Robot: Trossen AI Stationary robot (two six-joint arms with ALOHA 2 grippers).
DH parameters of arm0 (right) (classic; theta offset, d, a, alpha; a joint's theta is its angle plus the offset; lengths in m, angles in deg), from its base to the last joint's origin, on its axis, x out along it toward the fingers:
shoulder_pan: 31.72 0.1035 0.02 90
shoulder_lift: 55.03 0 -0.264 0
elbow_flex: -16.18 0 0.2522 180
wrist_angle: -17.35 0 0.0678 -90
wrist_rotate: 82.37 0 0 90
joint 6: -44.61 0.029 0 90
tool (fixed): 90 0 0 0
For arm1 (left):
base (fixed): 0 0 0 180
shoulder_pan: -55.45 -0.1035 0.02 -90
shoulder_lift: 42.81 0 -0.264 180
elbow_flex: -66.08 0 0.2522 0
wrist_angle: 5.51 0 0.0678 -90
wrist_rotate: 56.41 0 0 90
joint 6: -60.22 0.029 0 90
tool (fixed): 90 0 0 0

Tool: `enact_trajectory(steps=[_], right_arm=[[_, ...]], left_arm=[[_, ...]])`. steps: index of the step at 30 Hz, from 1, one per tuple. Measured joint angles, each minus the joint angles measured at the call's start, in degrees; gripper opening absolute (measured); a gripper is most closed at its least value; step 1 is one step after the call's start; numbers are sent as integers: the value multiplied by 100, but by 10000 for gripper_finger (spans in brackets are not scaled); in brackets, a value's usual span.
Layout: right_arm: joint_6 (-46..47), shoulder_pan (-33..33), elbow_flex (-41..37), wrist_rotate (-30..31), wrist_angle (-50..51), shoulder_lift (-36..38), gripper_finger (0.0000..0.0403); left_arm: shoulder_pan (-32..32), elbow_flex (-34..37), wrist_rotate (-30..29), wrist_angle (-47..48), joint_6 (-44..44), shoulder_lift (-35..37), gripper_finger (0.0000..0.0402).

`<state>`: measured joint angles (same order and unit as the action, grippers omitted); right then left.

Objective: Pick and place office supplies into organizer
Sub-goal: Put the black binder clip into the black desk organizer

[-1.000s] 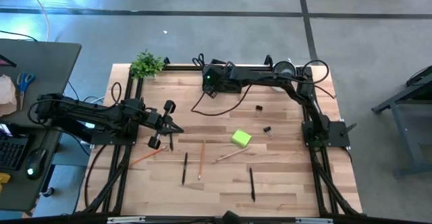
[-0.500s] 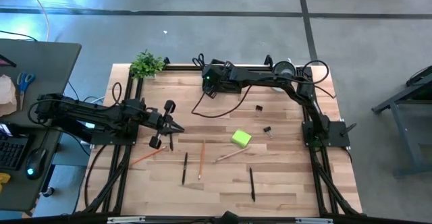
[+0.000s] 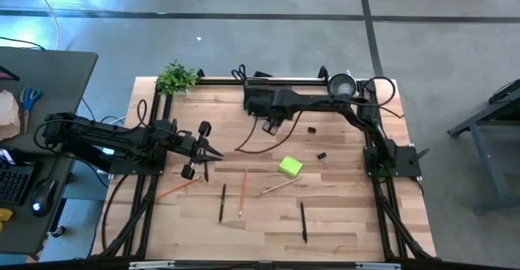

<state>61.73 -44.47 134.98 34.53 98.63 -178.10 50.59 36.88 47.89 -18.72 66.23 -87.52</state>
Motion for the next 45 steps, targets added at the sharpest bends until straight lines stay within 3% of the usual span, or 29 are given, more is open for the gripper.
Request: enact_trajectory(steps=[5, 12, 17, 21, 30, 34, 39, 45], right_arm=[[568, 288, 0, -221, 637, 140, 201], [1540, 526, -111, 632, 1162, 461, 202], [1943, 620, -890, 925, 1004, 921, 200], [2203, 574, -2038, 883, 367, 1521, 199], [3419, 324, -4662, -632, -2844, 3425, 201], [4442, 172, -5062, -876, -2769, 3815, 197], [5152, 37, -5295, -958, -2562, 3715, 188], [5241, -290, -5305, -1312, -2650, 3276, 190]], left_arm=[[0, 0, 12, 64, -198, 0, 42], [2, 0, 120, 396, -619, 0, 42], [2, 0, 177, 640, -654, 0, 40], [4, 0, 179, 665, -691, 0, 40], [2, 0, 111, 745, -648, 2, 40], [1, 0, 107, 746, -648, 2, 40], [2, 0, 109, 720, -650, 2, 40], [2, 0, 108, 707, -645, 2, 40]])
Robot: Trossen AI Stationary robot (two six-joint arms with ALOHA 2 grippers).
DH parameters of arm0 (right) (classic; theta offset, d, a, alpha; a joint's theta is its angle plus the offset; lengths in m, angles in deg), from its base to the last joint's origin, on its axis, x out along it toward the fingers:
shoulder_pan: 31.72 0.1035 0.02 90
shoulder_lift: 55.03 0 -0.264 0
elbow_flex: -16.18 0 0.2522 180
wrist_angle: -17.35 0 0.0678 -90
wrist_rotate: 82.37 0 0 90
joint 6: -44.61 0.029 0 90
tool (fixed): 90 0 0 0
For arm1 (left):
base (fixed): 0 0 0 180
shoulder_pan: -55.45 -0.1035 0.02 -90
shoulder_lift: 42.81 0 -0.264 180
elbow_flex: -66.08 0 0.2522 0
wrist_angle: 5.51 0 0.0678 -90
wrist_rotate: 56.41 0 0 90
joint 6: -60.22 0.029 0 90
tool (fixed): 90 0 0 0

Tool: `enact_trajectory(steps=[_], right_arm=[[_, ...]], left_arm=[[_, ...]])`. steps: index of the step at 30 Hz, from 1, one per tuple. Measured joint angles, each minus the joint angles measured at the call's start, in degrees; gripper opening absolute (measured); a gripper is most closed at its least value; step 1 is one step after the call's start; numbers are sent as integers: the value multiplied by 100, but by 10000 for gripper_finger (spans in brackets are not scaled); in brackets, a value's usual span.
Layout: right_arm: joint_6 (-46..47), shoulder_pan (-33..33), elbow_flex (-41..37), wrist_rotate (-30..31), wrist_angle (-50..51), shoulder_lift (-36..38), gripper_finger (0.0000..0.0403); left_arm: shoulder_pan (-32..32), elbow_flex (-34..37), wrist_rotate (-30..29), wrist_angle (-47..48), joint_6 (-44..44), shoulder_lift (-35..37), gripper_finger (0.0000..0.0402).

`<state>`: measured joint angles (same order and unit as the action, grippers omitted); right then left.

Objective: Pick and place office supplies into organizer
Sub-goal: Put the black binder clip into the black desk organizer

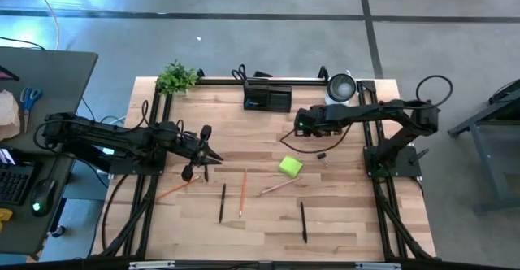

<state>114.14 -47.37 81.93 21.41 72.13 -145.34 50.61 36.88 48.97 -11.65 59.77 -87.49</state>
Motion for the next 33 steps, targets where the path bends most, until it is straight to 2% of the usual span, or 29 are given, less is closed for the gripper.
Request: enact_trajectory(steps=[10, 16, 33], right_arm=[[-384, -584, 7, -339, -27, -379, 190], [-394, -613, 11, -326, -403, -378, 190], [-95, -659, 9, -265, -315, -379, 190]], left_arm=[[0, 0, 1, -4, 17, 0, 40], [0, 0, 2, -4, 17, 0, 40], [0, 0, 0, -11, 17, -1, 40]])
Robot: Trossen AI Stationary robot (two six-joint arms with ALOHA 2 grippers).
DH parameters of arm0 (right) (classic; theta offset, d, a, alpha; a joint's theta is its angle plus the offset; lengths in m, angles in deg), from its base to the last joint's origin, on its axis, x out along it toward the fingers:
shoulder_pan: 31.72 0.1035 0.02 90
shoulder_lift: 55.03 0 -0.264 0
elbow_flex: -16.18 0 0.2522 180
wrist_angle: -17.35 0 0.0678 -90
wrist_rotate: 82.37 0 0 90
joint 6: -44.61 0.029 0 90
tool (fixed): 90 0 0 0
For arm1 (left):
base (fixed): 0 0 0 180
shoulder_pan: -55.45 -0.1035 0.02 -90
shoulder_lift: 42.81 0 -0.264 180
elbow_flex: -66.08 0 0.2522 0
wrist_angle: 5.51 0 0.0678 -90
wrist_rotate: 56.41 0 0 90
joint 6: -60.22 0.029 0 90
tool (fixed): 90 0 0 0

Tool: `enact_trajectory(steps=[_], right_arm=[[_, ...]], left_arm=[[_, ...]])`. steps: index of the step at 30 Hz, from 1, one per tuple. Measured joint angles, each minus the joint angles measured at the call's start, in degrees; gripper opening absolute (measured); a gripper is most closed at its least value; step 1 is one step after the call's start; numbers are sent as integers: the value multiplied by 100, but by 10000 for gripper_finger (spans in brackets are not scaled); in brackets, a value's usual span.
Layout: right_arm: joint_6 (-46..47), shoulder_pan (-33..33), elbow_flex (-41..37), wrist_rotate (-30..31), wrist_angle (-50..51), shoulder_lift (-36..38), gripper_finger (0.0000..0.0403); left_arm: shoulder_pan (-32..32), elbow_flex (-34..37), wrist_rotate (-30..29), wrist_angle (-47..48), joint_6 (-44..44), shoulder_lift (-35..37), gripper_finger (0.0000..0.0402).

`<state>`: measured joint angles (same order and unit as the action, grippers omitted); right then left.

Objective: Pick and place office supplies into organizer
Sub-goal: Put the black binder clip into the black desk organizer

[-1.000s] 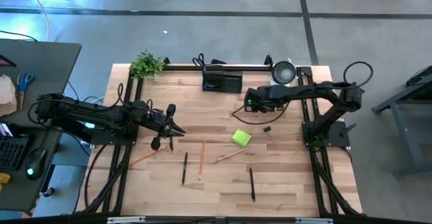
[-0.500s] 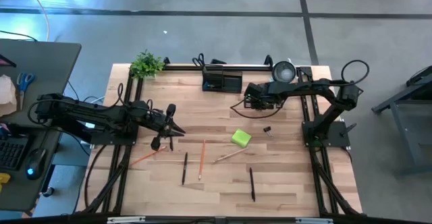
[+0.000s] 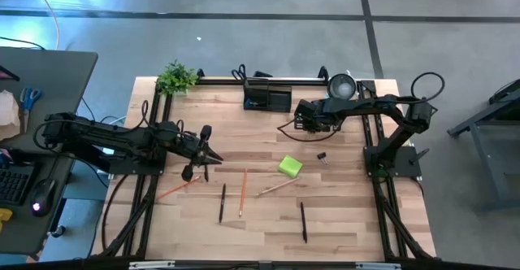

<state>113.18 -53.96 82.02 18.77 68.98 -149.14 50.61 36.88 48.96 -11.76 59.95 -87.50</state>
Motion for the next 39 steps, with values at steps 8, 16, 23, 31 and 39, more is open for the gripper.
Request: enact_trajectory(steps=[8, 16, 23, 31, 39], right_arm=[[63, 0, -4, 28, 0, 0, 190], [205, 18, -7, 82, -54, -147, 190], [89, 51, 20, 65, -144, -607, 190], [-93, 50, 7, 63, -167, -496, 179], [-379, 159, -2, 46, -255, -469, 142]], left_arm=[[0, 0, 0, 0, 0, 1, 40], [0, 0, 0, 2, 0, 1, 40], [0, 0, 1, 2, 0, 0, 40], [0, 0, 2, 7, 130, -1, 40], [0, 0, 0, 7, 131, 1, 40]])
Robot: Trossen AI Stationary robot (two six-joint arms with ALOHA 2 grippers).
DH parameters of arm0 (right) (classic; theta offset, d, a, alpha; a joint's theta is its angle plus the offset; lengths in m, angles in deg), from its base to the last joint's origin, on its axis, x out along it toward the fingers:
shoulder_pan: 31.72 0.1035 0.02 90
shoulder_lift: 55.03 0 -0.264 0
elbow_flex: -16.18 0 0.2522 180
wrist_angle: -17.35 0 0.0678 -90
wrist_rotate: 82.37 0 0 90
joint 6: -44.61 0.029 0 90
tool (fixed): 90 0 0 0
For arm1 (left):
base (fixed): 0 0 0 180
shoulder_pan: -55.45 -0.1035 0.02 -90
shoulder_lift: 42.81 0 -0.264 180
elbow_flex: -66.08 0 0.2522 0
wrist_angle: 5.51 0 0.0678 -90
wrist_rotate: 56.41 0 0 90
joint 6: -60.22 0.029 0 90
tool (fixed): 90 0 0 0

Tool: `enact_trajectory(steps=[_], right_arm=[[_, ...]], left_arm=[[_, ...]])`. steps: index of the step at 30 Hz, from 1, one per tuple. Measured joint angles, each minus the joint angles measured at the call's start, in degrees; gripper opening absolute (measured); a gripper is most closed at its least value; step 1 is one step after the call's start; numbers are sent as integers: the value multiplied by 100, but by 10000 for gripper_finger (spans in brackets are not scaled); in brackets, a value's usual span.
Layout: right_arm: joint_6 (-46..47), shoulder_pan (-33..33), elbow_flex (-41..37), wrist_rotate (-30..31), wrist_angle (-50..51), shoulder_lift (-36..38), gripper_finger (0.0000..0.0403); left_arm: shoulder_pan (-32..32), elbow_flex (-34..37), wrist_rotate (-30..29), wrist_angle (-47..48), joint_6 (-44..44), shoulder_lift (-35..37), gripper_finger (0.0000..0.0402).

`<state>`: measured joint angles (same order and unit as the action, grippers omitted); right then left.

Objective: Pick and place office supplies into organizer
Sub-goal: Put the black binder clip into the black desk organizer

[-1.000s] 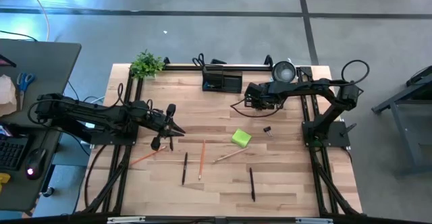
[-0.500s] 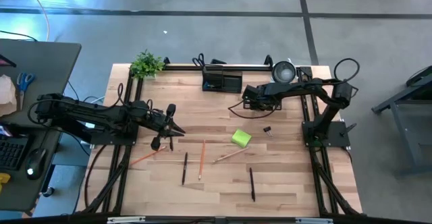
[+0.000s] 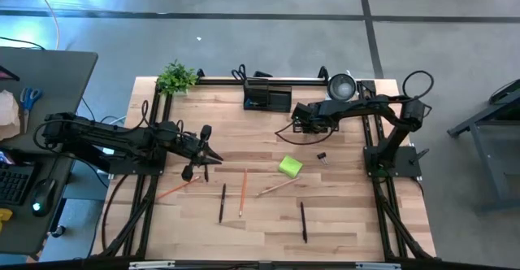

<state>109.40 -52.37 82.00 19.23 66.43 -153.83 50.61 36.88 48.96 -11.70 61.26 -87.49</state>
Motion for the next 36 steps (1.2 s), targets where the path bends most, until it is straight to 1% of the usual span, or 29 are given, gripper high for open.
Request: enact_trajectory(steps=[4, 6, 9, 11, 15, 17, 20, 22, 26, 31, 36], right_arm=[[-244, 77, 162, -88, -56, -27, 139], [-392, 148, 380, -218, -300, -47, 140], [-741, 257, 772, -174, -911, -27, 140], [-1065, 326, 1079, -31, -1468, -29, 140], [-2091, 468, 1724, 579, -2457, -78, 140], [-2648, 499, 2028, 823, -2752, -223, 140], [-3296, 468, 2524, 941, -2922, -567, 140], [-3637, 404, 2895, 917, -2917, -882, 140], [-4275, 243, 3628, 778, -2502, -1592, 140], [-4433, -90, 4511, 714, -1526, -2358, 140], [-4718, -297, 5152, 185, -1165, -2850, 140]], left_arm=[[-1, 0, 1, 0, -1, 0, 40], [0, 0, 0, 0, -2, 0, 40], [-2, 0, 0, -1, 4, -1, 40], [0, 0, 0, -4, 6, 0, 40], [0, 0, 5, -6, 9, -1, 40], [0, 0, 52, -7, 9, -2, 40], [0, 0, 171, -9, 12, -1, 40], [0, 0, 219, -9, 17, 0, 40], [0, 0, 227, -9, 17, -2, 40], [0, -2, 232, -60, 155, 0, 40], [0, -2, 240, -57, 160, -2, 40]])
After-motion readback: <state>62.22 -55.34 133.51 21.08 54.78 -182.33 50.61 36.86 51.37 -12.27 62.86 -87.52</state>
